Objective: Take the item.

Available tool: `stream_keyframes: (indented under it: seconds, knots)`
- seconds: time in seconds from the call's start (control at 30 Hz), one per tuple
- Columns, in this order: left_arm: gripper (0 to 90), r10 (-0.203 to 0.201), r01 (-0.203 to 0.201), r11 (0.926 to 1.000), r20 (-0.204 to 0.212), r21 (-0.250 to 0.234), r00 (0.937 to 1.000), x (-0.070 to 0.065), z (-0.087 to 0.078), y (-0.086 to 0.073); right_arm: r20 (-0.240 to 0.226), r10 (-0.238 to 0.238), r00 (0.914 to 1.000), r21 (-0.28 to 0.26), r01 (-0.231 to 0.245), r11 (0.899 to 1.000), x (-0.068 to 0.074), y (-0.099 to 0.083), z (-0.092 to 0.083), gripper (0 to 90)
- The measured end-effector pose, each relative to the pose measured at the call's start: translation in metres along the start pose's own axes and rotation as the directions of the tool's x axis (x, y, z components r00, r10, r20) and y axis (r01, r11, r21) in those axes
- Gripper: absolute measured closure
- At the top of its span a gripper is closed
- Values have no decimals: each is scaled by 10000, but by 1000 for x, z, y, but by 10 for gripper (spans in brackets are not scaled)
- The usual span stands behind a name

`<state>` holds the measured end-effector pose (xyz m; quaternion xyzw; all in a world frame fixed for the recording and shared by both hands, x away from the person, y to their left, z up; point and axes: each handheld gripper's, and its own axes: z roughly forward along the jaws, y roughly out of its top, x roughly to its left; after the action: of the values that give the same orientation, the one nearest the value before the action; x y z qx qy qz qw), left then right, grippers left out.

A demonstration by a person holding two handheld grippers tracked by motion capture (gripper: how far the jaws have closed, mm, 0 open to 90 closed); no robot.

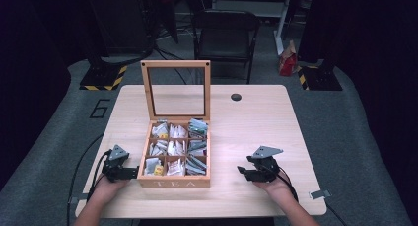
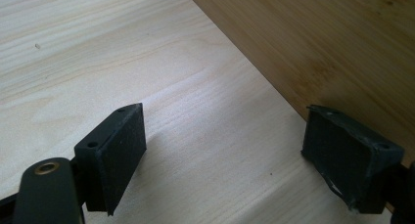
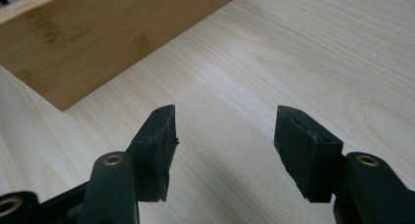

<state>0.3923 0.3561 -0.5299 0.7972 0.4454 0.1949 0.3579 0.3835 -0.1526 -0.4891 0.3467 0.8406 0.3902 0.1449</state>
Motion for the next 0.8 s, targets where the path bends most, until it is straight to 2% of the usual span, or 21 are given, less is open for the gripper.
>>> stream_keyframes:
  seconds: [0.3, 0.8]
  knots:
    - [158, 0, 0, 10000, 1, 0, 10000, 0, 0, 0, -370, -79, 9993, -164, 73, 9998, 8, 12, -7, 405]
    - [158, 2, -2, 10000, -1, 0, 10000, 0, 0, 0, -475, -243, 9986, -431, 223, 9988, 13, 32, -20, 418]
